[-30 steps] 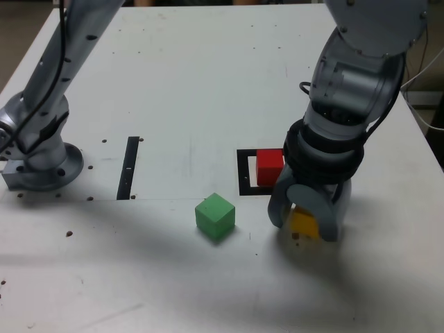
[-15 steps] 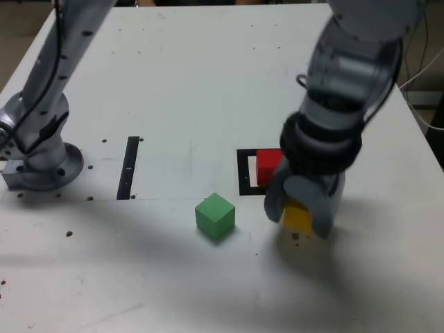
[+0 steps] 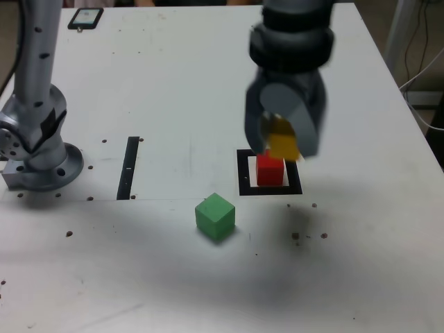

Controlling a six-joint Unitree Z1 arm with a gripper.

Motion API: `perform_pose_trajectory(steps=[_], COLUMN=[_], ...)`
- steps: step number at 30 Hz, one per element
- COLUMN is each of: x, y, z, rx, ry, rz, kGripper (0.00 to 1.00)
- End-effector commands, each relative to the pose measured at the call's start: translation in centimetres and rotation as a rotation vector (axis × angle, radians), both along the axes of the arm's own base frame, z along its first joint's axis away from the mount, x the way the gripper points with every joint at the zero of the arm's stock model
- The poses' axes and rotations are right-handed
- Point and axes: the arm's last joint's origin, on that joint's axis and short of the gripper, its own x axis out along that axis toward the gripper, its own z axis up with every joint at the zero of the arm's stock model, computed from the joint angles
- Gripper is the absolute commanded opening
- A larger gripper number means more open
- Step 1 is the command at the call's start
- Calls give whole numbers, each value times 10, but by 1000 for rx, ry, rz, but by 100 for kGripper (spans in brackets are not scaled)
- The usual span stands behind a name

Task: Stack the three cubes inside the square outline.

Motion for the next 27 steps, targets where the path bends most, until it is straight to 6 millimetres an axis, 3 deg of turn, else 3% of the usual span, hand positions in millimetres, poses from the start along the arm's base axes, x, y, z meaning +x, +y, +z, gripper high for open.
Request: perform_pose_trajectory(steps=[1, 8, 18, 27], x=[-3, 2, 7, 5], y=[11, 25, 36, 43], z=[-3, -24, -59, -61], rx=[4, 9, 13, 37], ry=[5, 4, 36, 36], rz=[71, 226, 295, 300], kGripper=[19, 19, 19, 19])
